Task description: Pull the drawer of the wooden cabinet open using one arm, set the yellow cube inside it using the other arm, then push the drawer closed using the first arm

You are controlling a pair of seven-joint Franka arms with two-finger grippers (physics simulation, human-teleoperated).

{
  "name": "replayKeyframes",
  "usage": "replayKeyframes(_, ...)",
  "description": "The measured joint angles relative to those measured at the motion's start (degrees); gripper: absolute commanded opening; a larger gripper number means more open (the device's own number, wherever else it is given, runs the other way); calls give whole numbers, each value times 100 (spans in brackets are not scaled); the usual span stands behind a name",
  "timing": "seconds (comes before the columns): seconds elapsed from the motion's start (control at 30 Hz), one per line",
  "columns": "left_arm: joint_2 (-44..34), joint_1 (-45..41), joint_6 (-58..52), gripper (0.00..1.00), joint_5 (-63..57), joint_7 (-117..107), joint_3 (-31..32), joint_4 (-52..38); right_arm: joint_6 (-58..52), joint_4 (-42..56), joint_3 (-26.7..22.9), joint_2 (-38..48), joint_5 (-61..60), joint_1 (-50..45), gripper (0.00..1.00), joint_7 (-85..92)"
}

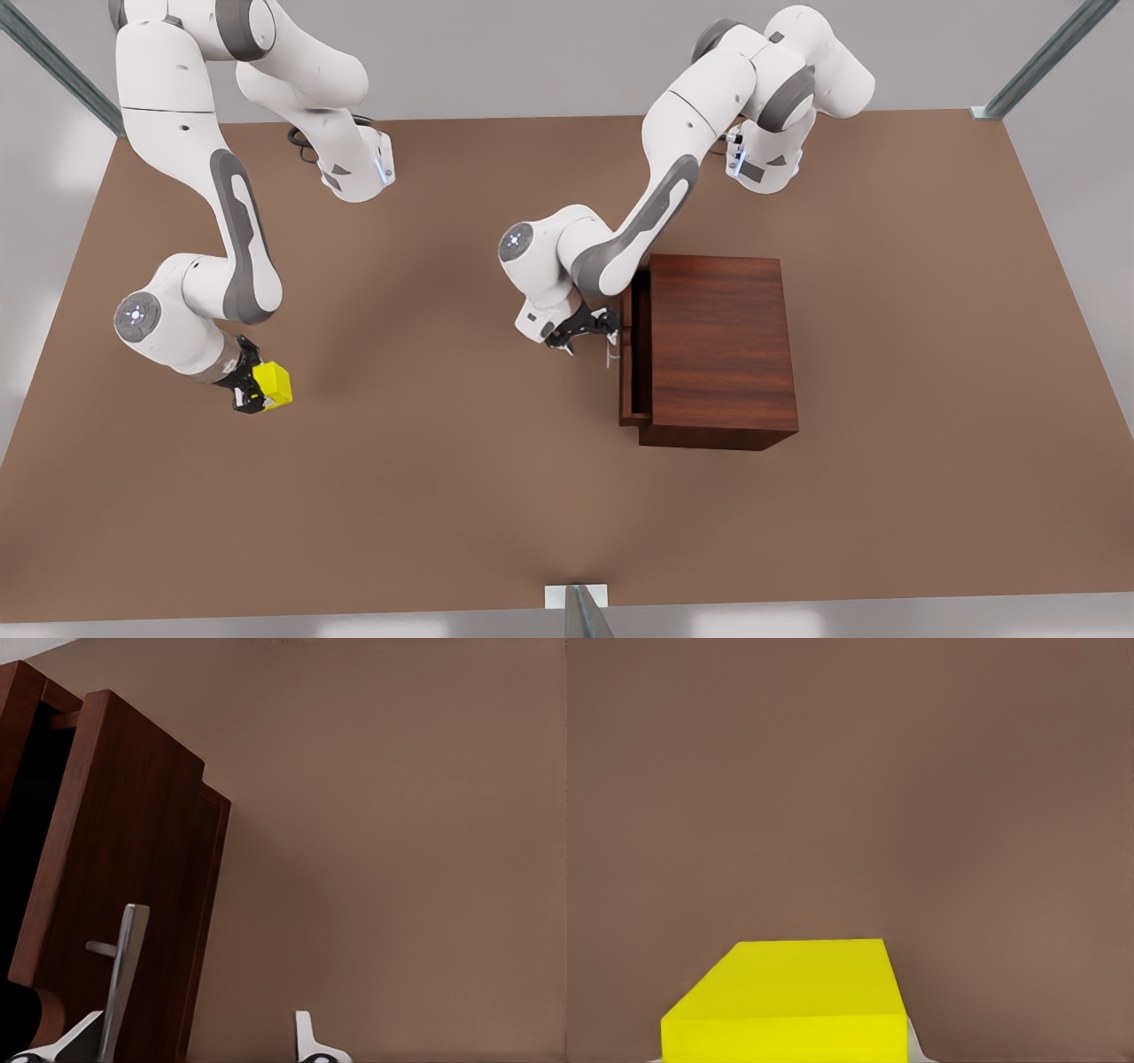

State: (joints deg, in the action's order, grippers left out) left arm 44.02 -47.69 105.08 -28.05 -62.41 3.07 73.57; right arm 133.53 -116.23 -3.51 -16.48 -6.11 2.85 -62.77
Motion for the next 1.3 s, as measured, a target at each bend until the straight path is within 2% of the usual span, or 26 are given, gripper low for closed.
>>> replayKeyframes(1.3,163,-167,133,100,-13,-340,251,-431,-206,55,-9,-6,14,2,70,-221)
